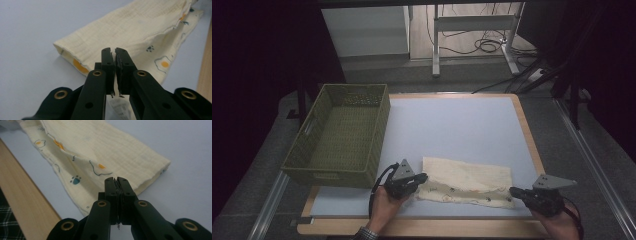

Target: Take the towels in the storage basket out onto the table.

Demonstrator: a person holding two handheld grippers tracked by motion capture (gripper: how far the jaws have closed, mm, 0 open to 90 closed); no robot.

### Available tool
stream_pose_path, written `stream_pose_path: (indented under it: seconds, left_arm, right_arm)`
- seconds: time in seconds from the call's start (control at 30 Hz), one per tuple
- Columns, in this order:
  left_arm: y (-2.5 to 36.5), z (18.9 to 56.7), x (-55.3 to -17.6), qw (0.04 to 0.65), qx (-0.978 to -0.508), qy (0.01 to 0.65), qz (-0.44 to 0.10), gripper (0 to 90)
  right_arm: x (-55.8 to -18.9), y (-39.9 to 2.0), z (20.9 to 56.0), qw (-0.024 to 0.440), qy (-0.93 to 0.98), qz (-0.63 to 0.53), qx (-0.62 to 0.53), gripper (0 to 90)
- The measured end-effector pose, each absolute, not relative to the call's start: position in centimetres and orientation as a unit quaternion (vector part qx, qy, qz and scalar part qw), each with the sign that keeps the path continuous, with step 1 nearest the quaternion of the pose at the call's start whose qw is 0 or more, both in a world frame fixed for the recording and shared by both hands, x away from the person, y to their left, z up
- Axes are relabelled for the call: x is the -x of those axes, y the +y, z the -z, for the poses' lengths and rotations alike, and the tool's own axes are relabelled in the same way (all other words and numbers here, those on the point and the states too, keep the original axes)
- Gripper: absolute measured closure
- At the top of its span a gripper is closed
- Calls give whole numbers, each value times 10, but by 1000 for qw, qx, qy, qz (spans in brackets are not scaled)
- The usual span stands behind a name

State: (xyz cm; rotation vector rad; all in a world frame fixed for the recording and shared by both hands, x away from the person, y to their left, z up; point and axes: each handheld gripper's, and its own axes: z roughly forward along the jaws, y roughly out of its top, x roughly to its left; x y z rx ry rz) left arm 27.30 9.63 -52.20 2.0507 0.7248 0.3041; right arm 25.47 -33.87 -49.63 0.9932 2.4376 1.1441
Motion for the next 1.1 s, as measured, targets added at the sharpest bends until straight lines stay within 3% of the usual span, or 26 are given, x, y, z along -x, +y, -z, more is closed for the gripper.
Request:
stream_pose_path:
  seconds: [0.13,0.4,0.6,0.73,0.93,1.1]
  left_arm:
    - [102,530,-264,467,-828,296,-97,848]
    - [118,526,-259,483,-814,310,-87,611]
    - [112,518,-282,473,-809,333,-107,512]
    - [102,514,-304,467,-802,351,-121,504]
    - [93,513,-338,454,-798,378,-124,574]
    - [83,527,-354,406,-821,382,-121,561]
  right_arm:
    - [-246,-339,504,122,845,-392,-342,866]
    - [-240,-349,499,118,837,-405,-349,756]
    - [-254,-352,492,136,831,-402,-358,693]
    - [-277,-348,493,151,827,-395,-370,682]
    - [-316,-337,497,166,818,-383,-395,689]
    - [-334,-330,509,164,823,-360,-408,669]
